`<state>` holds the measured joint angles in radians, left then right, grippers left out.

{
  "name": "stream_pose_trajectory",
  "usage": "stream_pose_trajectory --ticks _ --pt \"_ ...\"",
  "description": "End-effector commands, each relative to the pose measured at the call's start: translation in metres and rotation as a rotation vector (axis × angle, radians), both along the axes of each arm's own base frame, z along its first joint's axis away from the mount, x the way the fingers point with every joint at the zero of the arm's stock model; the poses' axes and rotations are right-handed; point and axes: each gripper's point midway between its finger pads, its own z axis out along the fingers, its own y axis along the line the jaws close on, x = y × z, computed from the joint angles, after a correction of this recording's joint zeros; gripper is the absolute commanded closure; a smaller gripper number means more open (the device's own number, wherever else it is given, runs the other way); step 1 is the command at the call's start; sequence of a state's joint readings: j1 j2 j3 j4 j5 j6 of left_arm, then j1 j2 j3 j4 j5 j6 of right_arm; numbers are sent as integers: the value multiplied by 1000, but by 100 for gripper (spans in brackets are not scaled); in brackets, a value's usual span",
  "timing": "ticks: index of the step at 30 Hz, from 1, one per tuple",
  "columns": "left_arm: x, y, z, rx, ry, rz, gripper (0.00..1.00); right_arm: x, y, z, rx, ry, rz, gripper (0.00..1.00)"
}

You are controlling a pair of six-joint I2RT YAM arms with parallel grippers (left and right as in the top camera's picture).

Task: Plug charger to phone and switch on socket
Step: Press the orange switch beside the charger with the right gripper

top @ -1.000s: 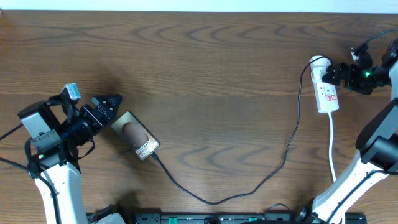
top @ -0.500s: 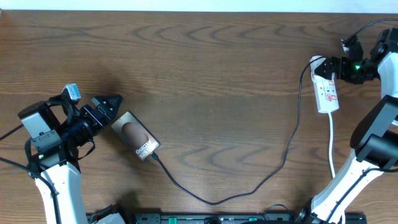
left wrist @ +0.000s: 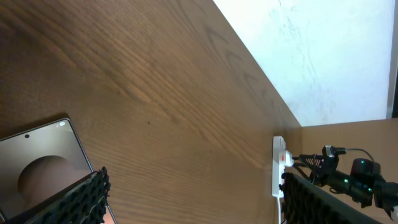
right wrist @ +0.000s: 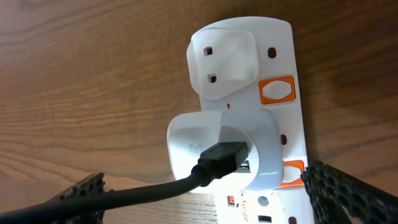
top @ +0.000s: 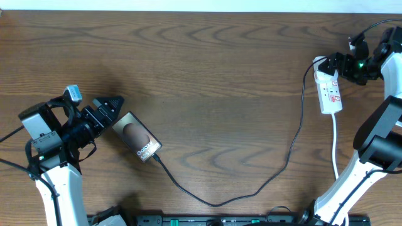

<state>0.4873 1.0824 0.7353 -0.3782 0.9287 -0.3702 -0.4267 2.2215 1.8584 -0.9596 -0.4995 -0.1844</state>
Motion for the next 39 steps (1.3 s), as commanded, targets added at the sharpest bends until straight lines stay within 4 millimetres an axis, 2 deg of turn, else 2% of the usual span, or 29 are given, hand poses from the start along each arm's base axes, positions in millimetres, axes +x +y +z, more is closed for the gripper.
stream_pose_trajectory --ticks 1,7,17,29,39 --pt "0 1 2 0 0 8 14 2 2 -1 24 16 -38 1" --pt "0 1 2 1 0 9 14 -3 4 -11 32 39 -24 1" --pt "0 1 2 1 0 8 14 -11 16 -41 91 119 -12 1" --pt "0 3 -1 11 10 21 14 -12 28 -40 118 139 -5 1" --pt "0 3 -1 9 13 21 14 -1 60 -24 260 74 46 1"
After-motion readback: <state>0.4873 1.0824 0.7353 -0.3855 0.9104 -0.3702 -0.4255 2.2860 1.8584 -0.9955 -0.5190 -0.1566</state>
